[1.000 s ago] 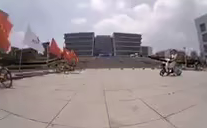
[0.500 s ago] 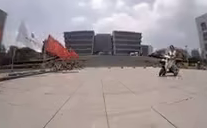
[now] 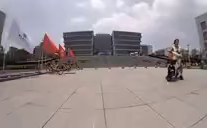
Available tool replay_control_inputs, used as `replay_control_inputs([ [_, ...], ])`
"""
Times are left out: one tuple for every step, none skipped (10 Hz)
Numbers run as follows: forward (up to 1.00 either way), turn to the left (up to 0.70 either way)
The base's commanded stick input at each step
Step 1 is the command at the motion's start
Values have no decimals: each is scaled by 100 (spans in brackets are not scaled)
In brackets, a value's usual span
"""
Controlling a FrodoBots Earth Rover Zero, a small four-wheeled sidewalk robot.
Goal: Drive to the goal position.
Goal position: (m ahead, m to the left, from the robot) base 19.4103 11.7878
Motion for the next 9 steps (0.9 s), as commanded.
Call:
replay_control_inputs([
  [100,0],
  [100,0],
  [100,0],
  [100,0],
  [100,0],
  [100,0],
  [100,0],
  [100,0],
  [100,0],
])
